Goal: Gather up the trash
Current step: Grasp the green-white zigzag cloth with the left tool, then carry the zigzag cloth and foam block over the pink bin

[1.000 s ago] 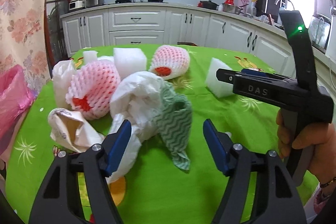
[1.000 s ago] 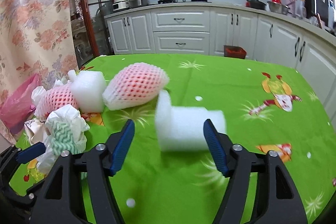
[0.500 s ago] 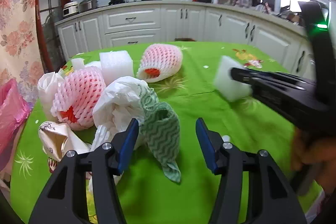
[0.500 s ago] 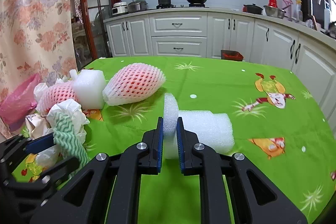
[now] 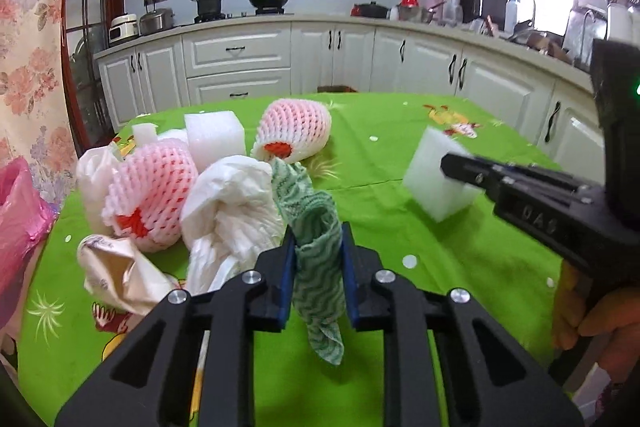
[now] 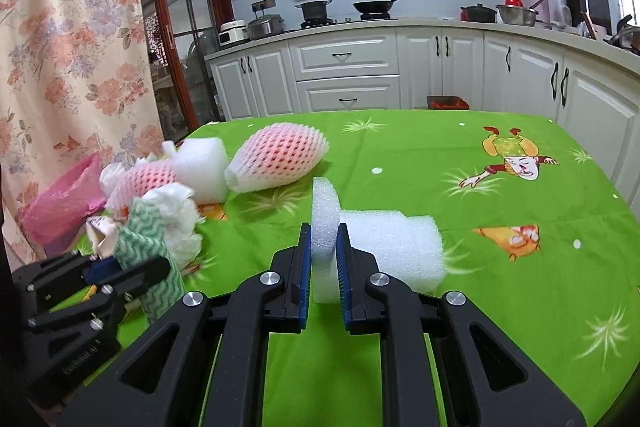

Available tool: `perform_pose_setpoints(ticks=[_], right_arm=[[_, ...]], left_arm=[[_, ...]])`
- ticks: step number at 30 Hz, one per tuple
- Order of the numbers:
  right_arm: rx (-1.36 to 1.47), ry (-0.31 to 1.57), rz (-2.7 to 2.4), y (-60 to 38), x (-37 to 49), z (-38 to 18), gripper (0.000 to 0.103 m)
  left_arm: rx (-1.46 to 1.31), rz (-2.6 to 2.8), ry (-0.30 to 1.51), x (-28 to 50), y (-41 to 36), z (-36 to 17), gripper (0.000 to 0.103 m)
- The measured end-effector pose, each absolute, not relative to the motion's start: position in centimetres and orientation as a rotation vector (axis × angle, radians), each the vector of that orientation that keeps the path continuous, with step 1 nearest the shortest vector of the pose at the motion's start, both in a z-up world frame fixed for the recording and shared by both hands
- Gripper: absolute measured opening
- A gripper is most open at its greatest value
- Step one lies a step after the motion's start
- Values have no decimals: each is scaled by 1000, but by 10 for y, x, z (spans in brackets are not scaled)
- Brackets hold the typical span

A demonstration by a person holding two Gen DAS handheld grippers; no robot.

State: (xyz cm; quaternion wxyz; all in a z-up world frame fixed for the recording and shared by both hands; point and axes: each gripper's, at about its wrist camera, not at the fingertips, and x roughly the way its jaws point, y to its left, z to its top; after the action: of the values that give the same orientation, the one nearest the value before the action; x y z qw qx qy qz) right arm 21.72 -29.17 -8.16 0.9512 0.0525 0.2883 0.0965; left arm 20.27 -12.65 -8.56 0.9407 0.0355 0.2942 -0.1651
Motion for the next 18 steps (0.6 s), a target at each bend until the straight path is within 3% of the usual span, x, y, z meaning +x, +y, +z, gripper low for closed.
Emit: perform_pose_setpoints(ticks=[18], right_arm=[[48, 604, 339, -239, 168, -81, 14]], left_arm=[[48, -256, 532, 149, -61, -88, 21]])
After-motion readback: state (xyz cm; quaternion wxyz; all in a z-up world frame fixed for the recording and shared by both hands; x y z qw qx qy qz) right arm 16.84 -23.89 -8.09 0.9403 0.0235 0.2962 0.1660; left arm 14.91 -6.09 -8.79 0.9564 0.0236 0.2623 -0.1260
